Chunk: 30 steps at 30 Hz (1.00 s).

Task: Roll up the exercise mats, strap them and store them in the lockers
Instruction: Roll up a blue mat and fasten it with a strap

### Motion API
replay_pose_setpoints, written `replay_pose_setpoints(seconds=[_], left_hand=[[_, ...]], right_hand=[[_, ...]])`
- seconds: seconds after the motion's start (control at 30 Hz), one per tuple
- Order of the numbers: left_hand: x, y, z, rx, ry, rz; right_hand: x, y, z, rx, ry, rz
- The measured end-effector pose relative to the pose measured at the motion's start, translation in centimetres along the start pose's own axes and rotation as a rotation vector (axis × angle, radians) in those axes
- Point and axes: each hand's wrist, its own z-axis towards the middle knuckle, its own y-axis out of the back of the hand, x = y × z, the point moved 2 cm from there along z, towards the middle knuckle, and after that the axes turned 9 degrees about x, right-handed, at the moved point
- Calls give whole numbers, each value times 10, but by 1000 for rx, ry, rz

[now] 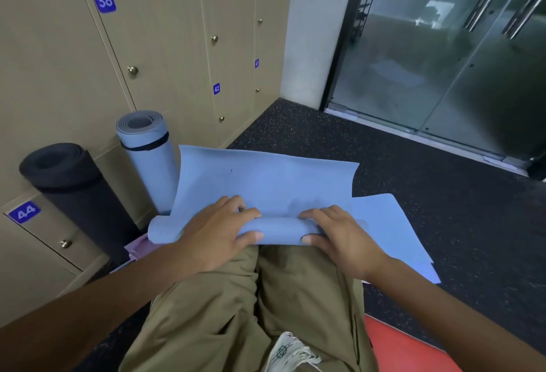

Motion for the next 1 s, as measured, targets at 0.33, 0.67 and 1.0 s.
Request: replay_pose_setpoints(seconds=[0.33, 0.67, 1.0], left_hand=[[13, -8, 21, -19, -57, -64], [27, 2, 53, -32, -123, -268], [25, -22, 37, -436, -36, -71]], right_hand=[[-7, -5, 8, -147, -29, -114], [-7, -16, 22, -206, -154, -28], [-22, -6, 53, -87, -110, -10]])
